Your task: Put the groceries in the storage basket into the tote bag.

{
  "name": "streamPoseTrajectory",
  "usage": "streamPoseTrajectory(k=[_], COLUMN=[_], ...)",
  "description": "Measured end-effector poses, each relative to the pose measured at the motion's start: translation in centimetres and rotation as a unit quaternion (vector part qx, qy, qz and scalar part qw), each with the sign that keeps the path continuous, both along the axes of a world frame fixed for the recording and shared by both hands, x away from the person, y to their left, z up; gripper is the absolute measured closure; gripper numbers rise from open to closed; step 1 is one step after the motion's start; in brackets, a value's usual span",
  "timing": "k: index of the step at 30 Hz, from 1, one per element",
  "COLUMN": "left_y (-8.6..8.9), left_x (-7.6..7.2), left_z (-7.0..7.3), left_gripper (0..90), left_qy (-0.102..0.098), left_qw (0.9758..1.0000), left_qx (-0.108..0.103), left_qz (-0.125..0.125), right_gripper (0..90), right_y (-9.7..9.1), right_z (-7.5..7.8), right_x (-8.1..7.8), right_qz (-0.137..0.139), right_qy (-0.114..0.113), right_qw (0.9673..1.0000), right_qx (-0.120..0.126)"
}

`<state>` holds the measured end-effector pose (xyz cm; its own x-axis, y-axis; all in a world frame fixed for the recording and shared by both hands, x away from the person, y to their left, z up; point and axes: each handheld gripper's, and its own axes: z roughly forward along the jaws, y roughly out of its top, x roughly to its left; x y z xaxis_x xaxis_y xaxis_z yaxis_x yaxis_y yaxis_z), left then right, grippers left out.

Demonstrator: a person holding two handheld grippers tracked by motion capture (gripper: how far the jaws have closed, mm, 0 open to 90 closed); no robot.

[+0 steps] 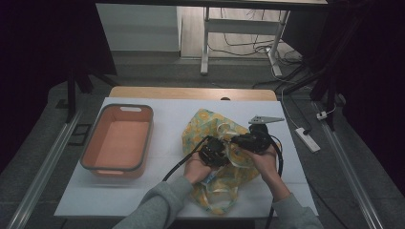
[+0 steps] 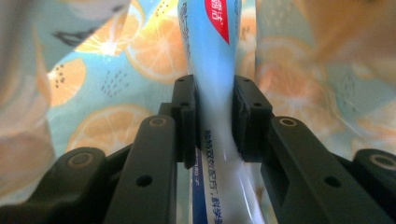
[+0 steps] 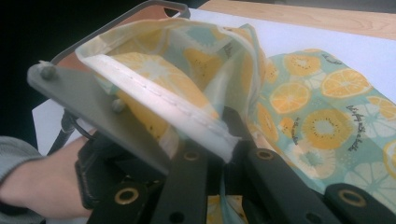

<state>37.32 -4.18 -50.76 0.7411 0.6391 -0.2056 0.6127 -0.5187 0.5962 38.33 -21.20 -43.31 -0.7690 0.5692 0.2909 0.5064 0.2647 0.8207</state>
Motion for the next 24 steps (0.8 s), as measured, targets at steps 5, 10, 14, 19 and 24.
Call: streamPoseTrajectory(k=[5,10,14,19,24], left_y=[0.5,2.4,4.4,5.4,5.2], left_x=[-0.7,-2.4,-4.0,-6.0,-6.3], left_z=[0.6,1.6,2.8,2.9,2.0], left_gripper=[53.9,46.4,45.3,43.5,43.7], left_qy=[0.004,-0.007,-0.014,-0.021,-0.05], left_qw=[0.9996,0.9987,0.998,0.9958,0.9949], left_qx=[-0.003,0.007,-0.003,0.027,0.054], left_qz=[-0.027,-0.05,-0.062,-0.084,-0.069], right_gripper=[88.6,88.6,88.6,88.6,88.6], right_y=[-0.5,-0.9,-1.0,-0.9,-0.8], right_z=[-0.1,-0.3,-0.4,-0.5,-0.7], right_x=[0.2,0.4,0.5,0.6,0.6], right_qz=[-0.007,-0.016,-0.02,-0.02,-0.019], right_qy=[0.0,0.001,0.002,0.004,0.008], right_qw=[1.0,0.9999,0.9998,0.9997,0.9997], right_qx=[-0.004,-0.004,-0.008,-0.012,-0.013])
